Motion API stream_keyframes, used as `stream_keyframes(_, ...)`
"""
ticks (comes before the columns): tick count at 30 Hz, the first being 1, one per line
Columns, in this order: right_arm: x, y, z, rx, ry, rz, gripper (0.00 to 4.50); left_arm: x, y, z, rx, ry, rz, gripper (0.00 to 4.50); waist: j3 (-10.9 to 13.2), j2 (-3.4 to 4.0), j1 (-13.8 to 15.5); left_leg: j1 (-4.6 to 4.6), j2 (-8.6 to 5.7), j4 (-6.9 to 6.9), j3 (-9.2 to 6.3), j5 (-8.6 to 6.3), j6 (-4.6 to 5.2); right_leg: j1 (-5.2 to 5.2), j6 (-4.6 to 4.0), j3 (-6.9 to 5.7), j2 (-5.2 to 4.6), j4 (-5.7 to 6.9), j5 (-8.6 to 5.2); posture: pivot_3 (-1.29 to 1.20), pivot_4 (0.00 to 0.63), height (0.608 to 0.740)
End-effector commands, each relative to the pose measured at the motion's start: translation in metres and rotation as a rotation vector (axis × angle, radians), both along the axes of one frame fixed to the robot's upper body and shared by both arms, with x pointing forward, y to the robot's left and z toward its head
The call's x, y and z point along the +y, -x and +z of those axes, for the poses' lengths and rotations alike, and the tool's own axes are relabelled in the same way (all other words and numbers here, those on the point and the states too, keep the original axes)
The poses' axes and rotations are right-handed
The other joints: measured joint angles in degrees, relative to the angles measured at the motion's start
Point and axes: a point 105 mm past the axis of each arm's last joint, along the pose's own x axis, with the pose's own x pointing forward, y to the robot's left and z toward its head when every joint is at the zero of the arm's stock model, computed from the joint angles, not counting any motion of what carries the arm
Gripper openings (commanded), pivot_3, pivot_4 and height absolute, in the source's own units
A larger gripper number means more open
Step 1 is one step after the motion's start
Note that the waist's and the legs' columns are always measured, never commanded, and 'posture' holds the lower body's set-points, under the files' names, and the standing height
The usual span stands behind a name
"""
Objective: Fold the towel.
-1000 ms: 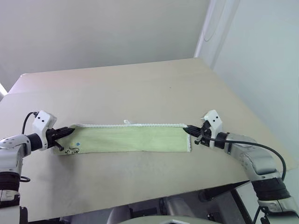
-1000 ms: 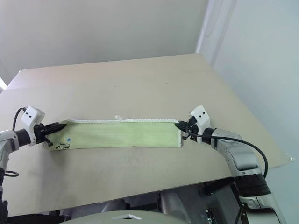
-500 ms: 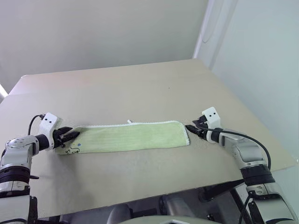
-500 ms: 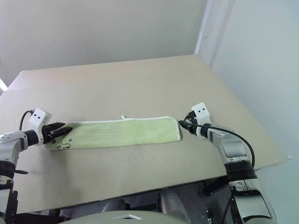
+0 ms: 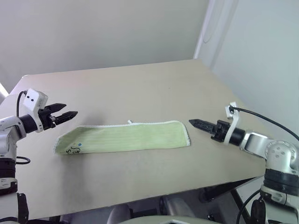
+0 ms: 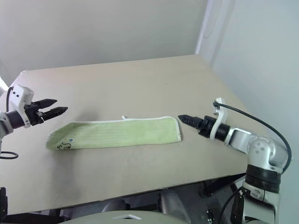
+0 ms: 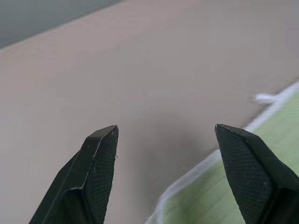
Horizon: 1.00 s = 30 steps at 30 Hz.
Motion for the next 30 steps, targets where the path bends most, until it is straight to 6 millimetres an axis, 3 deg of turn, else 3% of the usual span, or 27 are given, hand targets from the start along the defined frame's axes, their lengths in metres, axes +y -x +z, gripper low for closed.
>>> stream_keyframes(1, 0.013, 0.025, 0.001, 0.046, -0.122, 0.081, 4.20, -0.020, 0.017, -0.010, 0.059, -0.092, -0.145, 3.48, 0.0, 0.06, -0.2, -0.01, 0.01, 0.00, 0.00, 0.00, 0.00, -0.02, -0.01, 0.00, 0.02, 0.01, 0.00, 0.00, 0.000, 0.712)
stream_keyframes(3, 0.019, 0.033, -0.009, 0.102, -0.178, 0.084, 4.20, -0.030, 0.028, -0.021, 0.110, -0.091, -0.217, 3.48, 0.0, 0.18, -0.3, 0.04, 0.03, -0.04, 0.00, 0.00, 0.00, 0.00, -0.09, 0.01, 0.03, 0.02, -0.05, 0.00, 0.000, 0.712)
stream_keyframes(11, 0.028, 0.036, -0.033, 0.256, -0.215, -0.015, 4.20, -0.074, 0.045, -0.003, 0.119, 0.005, -0.434, 3.48, 0.1, 0.20, -1.7, -0.10, 0.05, -0.04, -0.05, -0.01, -0.01, -0.05, -0.08, 0.02, 0.03, -0.12, -0.04, 0.00, 0.000, 0.712)
stream_keyframes(18, 0.025, 0.020, -0.055, 0.354, -0.126, -0.145, 4.20, -0.082, 0.048, -0.009, 0.127, -0.005, -0.467, 3.48, 0.2, 0.23, -3.2, -0.05, 0.05, -0.35, -0.02, -0.01, 0.00, -0.10, -0.08, 0.13, 0.11, -0.26, -0.05, 0.00, 0.000, 0.712)
stream_keyframes(30, 0.049, -0.013, -0.056, 0.364, -0.111, -0.176, 4.20, -0.096, 0.041, -0.026, 0.106, 0.010, -0.455, 3.48, 0.1, 0.21, -3.2, -0.02, 0.11, -0.35, -0.04, 0.00, 0.00, -0.06, -0.05, 0.29, 0.27, -0.68, -0.03, 0.00, 0.000, 0.712)
